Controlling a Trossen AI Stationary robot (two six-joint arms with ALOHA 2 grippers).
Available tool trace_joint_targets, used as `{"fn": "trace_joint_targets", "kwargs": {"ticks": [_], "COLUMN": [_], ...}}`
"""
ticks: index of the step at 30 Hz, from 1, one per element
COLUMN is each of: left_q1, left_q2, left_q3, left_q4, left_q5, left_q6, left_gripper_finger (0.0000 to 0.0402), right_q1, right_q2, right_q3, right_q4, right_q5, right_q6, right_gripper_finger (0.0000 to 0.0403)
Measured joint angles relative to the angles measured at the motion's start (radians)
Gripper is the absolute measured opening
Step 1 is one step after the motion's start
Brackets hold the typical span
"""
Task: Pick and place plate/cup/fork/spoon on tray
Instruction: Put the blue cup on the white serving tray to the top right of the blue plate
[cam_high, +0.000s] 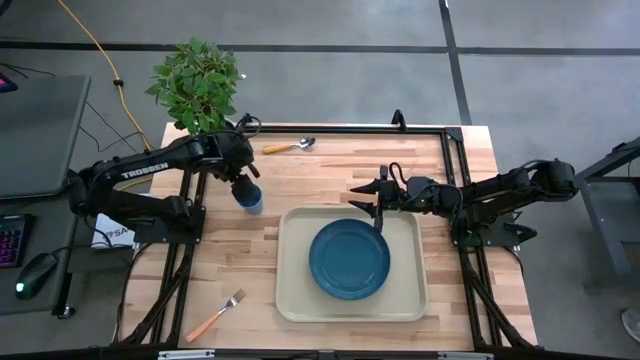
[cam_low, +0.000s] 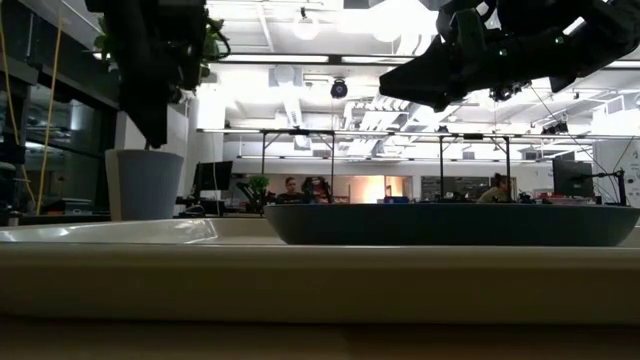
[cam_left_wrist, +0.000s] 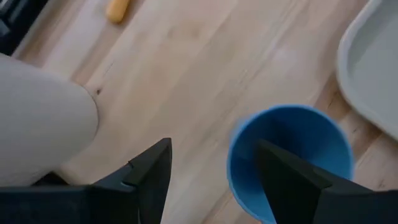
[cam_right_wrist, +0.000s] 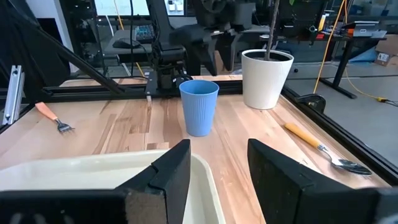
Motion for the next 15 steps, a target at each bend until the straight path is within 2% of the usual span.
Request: {"fn": "trace_joint_targets", "kwargs": {"ticks": [7, 15], "left_q1": [-0.001, -0.001], "left_q2": [0.104, 0.168], "left_q3": [0.000, 0.000], "left_q4": [0.000, 0.000], "left_q5": [0.098, 0.099], "left_q6": [0.003, 0.009], "left_gripper_finger": [0.0211, 0.0211], "right_q1": [0.000, 0.000], "right_q2": [0.000, 0.000], "right_q3": [0.000, 0.000], "right_q4": [-0.001, -0.007], "right_q5": [0.000, 0.001], "right_q6": [0.006, 0.005], "right_gripper_finger": [0.0150, 0.0150]}}
